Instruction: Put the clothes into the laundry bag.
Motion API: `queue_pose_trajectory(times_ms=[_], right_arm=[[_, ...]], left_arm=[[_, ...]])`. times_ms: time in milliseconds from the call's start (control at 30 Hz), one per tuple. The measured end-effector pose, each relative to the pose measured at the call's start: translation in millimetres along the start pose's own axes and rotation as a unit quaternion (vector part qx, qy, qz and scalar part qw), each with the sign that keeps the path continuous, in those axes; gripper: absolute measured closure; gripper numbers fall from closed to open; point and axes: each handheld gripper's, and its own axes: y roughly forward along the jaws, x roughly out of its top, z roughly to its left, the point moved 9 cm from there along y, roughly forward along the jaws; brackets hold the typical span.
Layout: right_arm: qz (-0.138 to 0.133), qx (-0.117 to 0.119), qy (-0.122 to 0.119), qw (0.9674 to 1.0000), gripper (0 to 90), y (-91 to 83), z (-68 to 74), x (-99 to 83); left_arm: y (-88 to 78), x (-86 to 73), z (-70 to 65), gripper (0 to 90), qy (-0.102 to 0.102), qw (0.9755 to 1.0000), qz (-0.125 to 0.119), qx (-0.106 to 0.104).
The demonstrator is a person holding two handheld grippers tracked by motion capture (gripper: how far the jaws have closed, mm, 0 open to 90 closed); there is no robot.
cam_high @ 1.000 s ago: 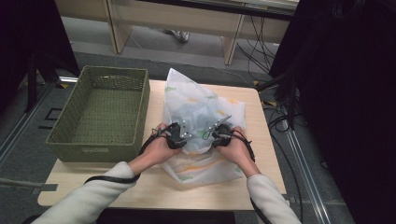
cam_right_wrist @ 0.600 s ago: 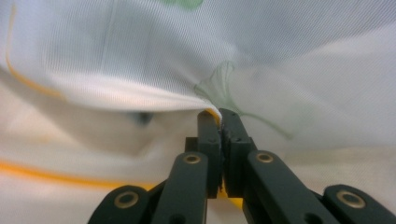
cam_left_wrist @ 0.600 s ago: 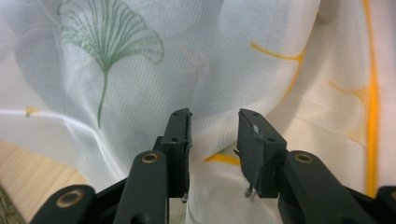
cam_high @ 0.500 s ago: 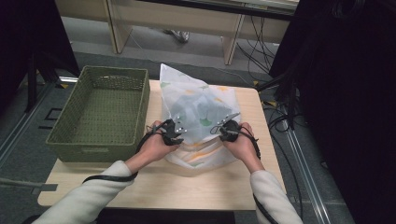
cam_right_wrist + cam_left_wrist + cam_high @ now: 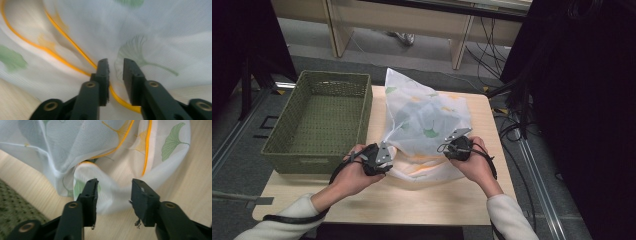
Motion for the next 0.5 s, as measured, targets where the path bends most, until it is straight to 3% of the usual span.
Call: queue_pose_trajectory(times_ms=[33,100,167,233,333,400,433,500], right_arm=[[-0.013,0.009,-0.008,0.9998,67.3,-5.1,7.8,2.5],[-0.039,0.051,-0.025,0.9976,62.2,-12.7,30.0,8.4],[-0.042,0.092,-0.037,0.9942,57.8,-14.3,56.7,15.0],[-0.046,0.108,-0.075,0.9903,55.7,-7.7,80.1,26.1],[-0.052,0.133,-0.097,0.9849,53.3,7.5,115.2,47.3],[-0.044,0.135,-0.095,0.9853,52.3,18.4,132.4,58.5],[-0.052,0.135,-0.106,0.9838,51.5,25.1,136.6,67.4],[-0.051,0.134,-0.096,0.9851,49.9,33.6,145.8,80.4]], left_arm=[[-4.2,-1.2,-0.7,50.2,-0.004,1.0000,-0.005,-0.005],[-13.6,-3.1,-0.5,48.5,-0.021,0.9996,-0.015,-0.013],[-22.5,-4.0,2.0,47.7,-0.032,0.9991,-0.025,-0.011],[-30.4,-4.9,8.1,48.3,-0.039,0.9987,-0.032,-0.001],[-39.6,-7.5,19.8,49.7,-0.058,0.9973,-0.043,0.017],[-44.4,-10.0,26.1,50.8,-0.065,0.9965,-0.047,0.024],[-46.2,-10.5,28.3,51.1,-0.070,0.9959,-0.051,0.027],[-50.0,-11.5,32.9,51.8,-0.074,0.9953,-0.053,0.033]])
